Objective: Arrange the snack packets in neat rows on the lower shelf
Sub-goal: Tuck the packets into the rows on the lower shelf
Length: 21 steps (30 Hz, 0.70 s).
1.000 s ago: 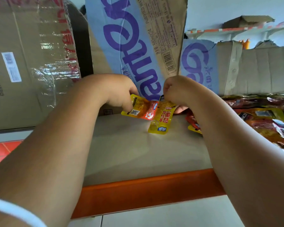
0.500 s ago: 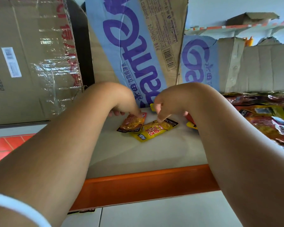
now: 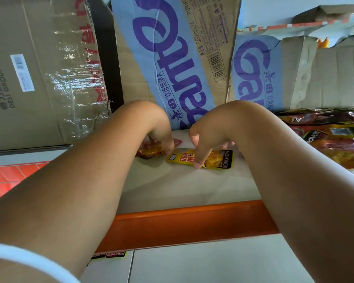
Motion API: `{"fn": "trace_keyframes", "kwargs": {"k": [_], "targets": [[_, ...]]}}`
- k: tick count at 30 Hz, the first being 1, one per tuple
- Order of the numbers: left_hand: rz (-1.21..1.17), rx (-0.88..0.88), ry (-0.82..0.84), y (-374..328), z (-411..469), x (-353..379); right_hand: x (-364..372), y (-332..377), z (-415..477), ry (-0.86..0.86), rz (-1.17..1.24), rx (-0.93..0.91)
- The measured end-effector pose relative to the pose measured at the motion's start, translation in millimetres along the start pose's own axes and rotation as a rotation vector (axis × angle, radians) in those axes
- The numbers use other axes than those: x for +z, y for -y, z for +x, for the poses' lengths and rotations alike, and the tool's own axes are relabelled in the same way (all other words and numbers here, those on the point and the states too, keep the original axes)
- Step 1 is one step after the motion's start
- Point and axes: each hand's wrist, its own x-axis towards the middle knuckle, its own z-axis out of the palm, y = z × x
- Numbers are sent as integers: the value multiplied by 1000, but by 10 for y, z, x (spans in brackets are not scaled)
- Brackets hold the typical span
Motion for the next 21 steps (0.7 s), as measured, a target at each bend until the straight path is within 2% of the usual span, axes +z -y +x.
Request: {"fn": "trace_keyframes", "kwargs": {"k": [5, 10, 15, 21], "targets": [[140, 15, 58, 14, -63, -20, 15, 33, -19, -68, -50, -1], [298, 76, -50, -94, -106, -11, 52, 110, 23, -115, -23, -28], [372, 115, -22, -78, -279, 14, 36, 187, -108, -91, -76, 35], [358, 279, -152, 497, -597, 117, 77, 469, -262, -143, -83, 49]]}}
